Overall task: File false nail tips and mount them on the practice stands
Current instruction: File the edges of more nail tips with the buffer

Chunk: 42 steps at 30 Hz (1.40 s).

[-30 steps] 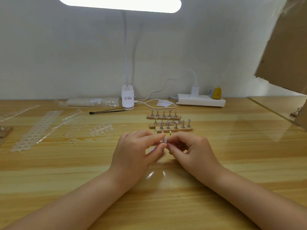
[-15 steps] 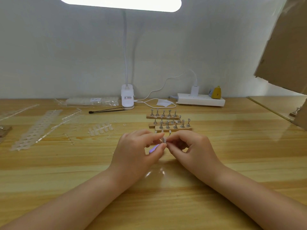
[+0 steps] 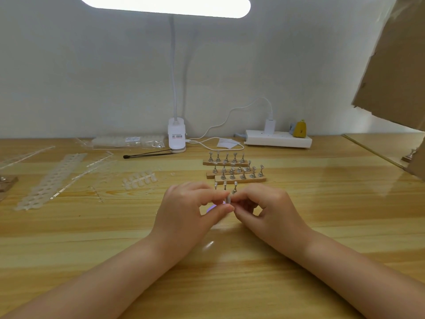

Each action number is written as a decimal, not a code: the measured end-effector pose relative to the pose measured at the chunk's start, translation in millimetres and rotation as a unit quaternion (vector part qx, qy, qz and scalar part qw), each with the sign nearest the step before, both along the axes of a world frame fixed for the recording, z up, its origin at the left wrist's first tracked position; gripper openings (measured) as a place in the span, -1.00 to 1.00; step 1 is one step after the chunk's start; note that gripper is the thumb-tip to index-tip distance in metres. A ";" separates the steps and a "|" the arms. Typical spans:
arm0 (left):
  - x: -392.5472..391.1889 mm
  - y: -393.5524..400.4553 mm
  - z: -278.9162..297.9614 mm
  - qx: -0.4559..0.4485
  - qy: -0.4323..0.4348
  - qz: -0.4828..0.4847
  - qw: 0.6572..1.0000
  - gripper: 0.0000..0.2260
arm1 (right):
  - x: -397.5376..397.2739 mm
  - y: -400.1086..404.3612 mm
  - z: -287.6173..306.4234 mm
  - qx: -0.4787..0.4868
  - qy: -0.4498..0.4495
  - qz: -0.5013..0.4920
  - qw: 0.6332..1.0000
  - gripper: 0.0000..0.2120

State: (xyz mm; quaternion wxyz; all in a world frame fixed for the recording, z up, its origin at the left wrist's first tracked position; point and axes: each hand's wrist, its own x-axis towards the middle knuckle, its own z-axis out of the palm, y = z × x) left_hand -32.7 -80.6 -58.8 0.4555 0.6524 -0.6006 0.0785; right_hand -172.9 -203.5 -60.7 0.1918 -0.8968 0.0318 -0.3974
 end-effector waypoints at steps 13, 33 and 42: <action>-5.2 -1.5 0.1 -0.023 0.004 0.070 0.997 -0.76 | 3.5 -16.7 0.2 0.230 -0.019 -0.124 0.965 -0.94; 5.3 3.4 22.3 0.182 -0.117 0.213 0.953 -0.86 | 7.4 -33.2 -4.1 0.166 0.123 -0.252 0.946 -0.91; 50.6 10.8 47.9 0.487 -0.061 0.232 0.840 -0.59 | 2.2 -23.2 0.4 0.159 0.095 -0.245 0.952 -0.88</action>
